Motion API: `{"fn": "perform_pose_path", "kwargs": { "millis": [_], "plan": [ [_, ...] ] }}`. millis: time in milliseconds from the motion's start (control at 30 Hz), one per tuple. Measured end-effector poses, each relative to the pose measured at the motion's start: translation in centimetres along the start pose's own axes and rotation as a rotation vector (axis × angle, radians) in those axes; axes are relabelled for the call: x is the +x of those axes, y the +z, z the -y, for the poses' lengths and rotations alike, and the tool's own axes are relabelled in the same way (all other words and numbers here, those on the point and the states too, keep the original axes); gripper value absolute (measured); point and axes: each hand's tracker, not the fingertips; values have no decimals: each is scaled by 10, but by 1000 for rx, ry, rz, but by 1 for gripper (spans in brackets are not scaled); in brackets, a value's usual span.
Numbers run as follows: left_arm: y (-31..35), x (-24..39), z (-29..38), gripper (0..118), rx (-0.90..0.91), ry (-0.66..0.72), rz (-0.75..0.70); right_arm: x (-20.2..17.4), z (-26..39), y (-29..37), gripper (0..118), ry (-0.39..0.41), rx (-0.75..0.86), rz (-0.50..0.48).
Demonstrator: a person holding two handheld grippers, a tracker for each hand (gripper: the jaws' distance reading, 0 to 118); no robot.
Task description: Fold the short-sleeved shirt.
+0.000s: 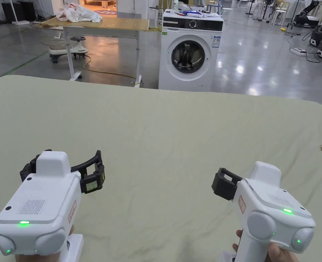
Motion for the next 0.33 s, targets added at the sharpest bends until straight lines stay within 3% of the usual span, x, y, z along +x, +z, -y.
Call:
{"fn": "perform_pose_path", "kwargs": {
  "millis": [333],
  "plan": [
    [0,-3,2,99,3,-35,16,6,3,-12,103,10,-8,47]
  ]
}}
